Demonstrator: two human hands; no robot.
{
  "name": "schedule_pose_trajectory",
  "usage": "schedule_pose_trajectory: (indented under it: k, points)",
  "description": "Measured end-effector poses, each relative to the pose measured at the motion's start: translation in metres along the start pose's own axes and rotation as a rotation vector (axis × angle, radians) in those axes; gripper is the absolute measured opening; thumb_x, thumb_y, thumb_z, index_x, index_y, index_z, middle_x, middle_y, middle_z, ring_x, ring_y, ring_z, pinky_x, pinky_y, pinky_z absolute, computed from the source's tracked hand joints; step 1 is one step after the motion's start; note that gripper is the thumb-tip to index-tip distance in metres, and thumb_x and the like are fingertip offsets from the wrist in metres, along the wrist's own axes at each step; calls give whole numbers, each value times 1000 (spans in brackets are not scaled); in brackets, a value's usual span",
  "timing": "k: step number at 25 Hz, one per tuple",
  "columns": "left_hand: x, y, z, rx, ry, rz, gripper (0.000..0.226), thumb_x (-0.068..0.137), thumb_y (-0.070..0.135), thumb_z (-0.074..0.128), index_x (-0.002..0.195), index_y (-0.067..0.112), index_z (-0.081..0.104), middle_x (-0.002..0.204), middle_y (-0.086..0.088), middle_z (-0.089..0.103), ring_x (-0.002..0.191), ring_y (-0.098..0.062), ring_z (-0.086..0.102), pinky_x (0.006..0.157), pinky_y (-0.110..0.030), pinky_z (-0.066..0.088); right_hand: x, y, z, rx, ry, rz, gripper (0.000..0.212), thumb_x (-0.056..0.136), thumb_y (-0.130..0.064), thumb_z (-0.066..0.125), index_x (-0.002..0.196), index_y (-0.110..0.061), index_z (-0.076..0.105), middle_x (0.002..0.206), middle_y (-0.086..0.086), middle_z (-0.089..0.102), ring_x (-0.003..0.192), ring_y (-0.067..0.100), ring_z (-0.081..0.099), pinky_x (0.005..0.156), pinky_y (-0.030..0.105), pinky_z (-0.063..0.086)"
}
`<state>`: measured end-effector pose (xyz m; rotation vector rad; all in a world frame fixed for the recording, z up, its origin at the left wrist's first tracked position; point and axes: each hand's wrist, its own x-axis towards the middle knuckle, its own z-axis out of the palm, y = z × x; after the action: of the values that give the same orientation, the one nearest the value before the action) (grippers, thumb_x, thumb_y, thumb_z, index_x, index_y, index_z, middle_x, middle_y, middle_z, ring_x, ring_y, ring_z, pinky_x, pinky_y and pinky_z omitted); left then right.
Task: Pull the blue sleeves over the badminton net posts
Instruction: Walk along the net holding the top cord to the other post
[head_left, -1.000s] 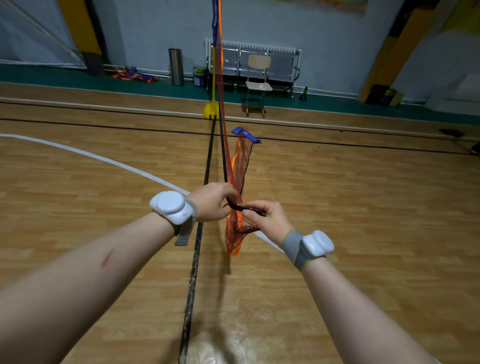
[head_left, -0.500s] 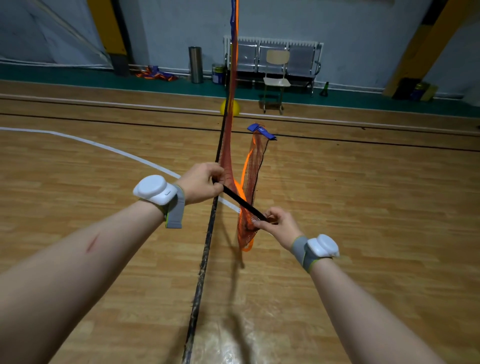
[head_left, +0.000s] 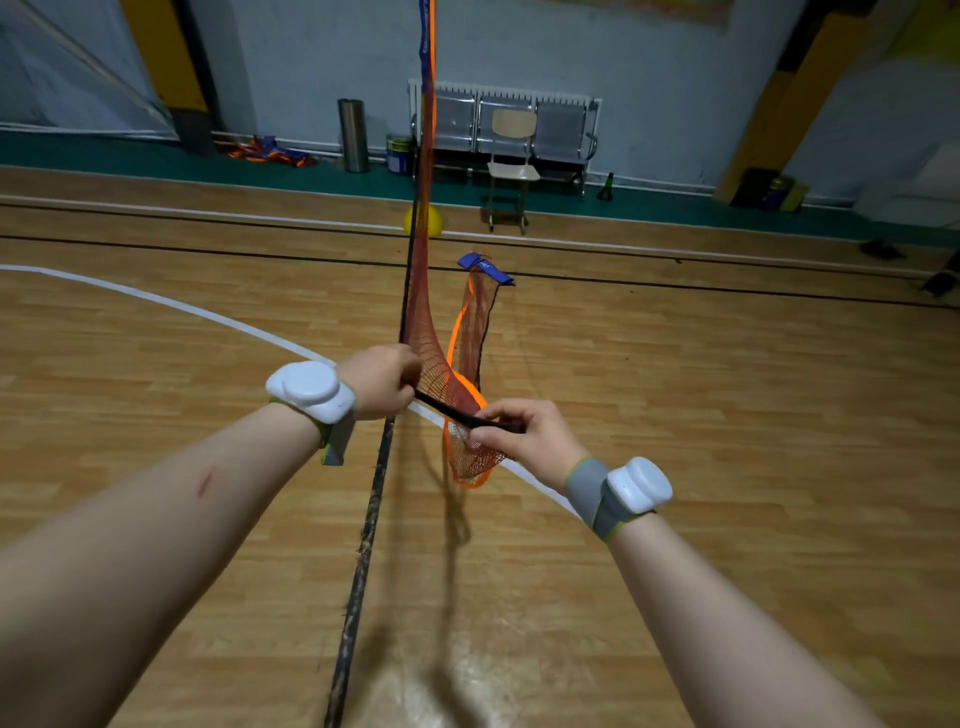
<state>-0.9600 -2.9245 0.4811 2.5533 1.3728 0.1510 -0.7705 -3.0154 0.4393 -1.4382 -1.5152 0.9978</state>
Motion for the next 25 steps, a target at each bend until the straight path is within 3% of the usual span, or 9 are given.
schedule_pose_trajectory:
  k: [3, 4, 7, 10, 13, 15, 20, 25]
  points:
    - [-6, 31, 14, 8, -24, 95, 28, 84, 6, 49, 110, 10, 60, 118, -3, 58, 103, -18, 55, 87, -30, 47, -13, -2, -3, -27, -49, -33, 20, 79, -11, 70, 97, -2, 70, 88, 5, 66, 83, 12, 60, 85, 33, 49]
    - [-10, 41, 18, -18, -11, 129, 30, 84, 6, 49, 112, 11, 60, 118, -2, 58, 99, -14, 54, 83, -25, 45, -17, 0, -5, -34, -51, -37, 21, 80, -11, 69, 99, -2, 70, 91, 4, 67, 84, 10, 61, 86, 32, 50]
    - [-22, 57, 24, -117, 14, 162, 30, 84, 5, 50, 110, 15, 61, 115, 3, 59, 88, -4, 45, 75, -15, 35, -24, 9, -10, -44, -48, -17, 24, 82, -10, 67, 105, -3, 69, 82, -8, 64, 66, -10, 57, 73, 17, 44]
    - [-37, 64, 25, -171, 10, 144, 31, 83, 5, 50, 108, 19, 62, 101, 11, 54, 83, -4, 46, 68, -9, 33, -30, 15, -12, -47, -55, -8, 25, 81, -10, 68, 105, -3, 68, 80, -9, 63, 73, -2, 57, 77, 22, 46]
    - [-43, 64, 22, -163, -1, 148, 22, 81, 5, 51, 96, 16, 63, 94, 9, 51, 87, -11, 49, 73, -17, 35, -32, 13, -5, -53, -37, 13, 10, 79, -8, 69, 88, -11, 66, 69, -4, 57, 68, 14, 52, 73, 33, 45]
    - [-47, 62, 17, -154, 5, 153, 10, 80, 6, 51, 81, 13, 59, 89, 2, 53, 86, -18, 51, 74, -27, 41, -32, 17, 1, -74, 2, 34, 25, 76, -6, 71, 70, -21, 52, 63, 0, 50, 63, 17, 46, 65, 33, 40]
    - [-60, 53, 4, -229, 36, 139, 12, 81, 5, 49, 71, 6, 56, 80, -2, 53, 71, -19, 49, 69, -35, 45, -37, 28, 20, -175, 36, 84, 34, 76, -11, 73, 62, -25, 45, 69, -2, 53, 61, 7, 45, 58, 14, 35]
    - [-82, 19, -11, -254, 84, 49, 14, 81, 5, 50, 68, 10, 53, 88, -10, 60, 77, -24, 52, 73, -38, 47, -48, 30, 35, -188, 63, 85, 35, 74, -8, 74, 62, -24, 45, 61, -10, 50, 52, -5, 46, 57, 11, 34]
